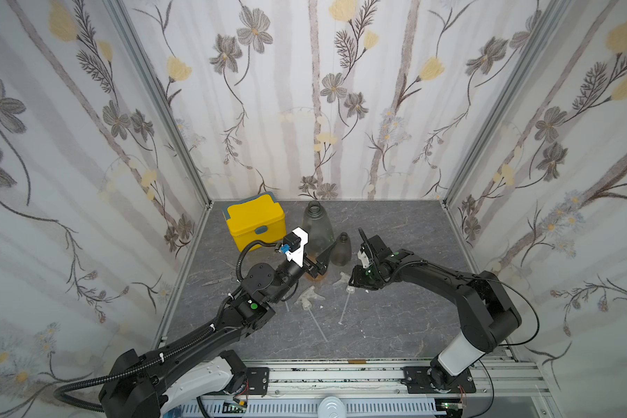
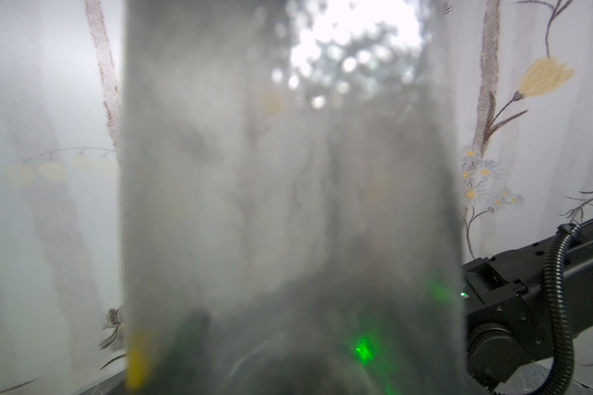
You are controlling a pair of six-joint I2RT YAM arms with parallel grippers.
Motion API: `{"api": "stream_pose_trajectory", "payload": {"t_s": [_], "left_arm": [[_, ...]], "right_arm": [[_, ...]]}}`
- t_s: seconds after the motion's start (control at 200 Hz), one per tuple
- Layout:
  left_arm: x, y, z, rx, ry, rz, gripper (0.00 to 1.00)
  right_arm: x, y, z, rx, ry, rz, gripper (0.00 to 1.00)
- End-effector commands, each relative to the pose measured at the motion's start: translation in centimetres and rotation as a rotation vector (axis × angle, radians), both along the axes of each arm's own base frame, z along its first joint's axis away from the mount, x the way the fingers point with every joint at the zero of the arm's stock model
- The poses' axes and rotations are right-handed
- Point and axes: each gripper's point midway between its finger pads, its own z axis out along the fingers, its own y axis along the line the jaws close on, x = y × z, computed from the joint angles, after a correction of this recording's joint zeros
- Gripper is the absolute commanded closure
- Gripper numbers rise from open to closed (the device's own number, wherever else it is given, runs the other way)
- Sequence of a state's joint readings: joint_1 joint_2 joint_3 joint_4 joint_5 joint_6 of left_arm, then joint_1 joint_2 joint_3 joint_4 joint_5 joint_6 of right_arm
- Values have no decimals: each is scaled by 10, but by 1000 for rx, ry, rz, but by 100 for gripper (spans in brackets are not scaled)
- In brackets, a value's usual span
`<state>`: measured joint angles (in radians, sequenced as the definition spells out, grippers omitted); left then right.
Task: Attach spray nozzles to spray bottles
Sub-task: Pick up the spray nozzle from the center of the board.
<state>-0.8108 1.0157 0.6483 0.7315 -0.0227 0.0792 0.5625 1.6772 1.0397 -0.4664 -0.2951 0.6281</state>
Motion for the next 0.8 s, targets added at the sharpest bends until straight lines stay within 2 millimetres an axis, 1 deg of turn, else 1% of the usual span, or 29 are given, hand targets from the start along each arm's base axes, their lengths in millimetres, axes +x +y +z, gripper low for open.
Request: {"api": "stream_pose_trajectory", "payload": {"t_s": [0.0,0.17,0.245,0.38,0.505,0.635,0.794], "left_arm": [[-1,0,6,-9,-25,-1,22],[-3,0,6,-3,-31,-4,22],[-3,0,8,-2,-36,-3,22],[-4,-1,7,6,-34,-8,21],[-4,-2,7,9,-31,-16,21],[-5,-3,8,10,-34,-19,21],[-6,-2,9,10,-36,-19,21]], "right_arm": [[4,9,-1,68,45,-35,55],[14,5,-9,70,75,-67,58],[13,4,-14,63,90,-73,60],[10,6,-22,62,120,-72,60],[9,4,-28,43,140,-76,60],[12,3,-29,21,133,-70,60],[12,-1,-40,-32,134,-57,62]]}}
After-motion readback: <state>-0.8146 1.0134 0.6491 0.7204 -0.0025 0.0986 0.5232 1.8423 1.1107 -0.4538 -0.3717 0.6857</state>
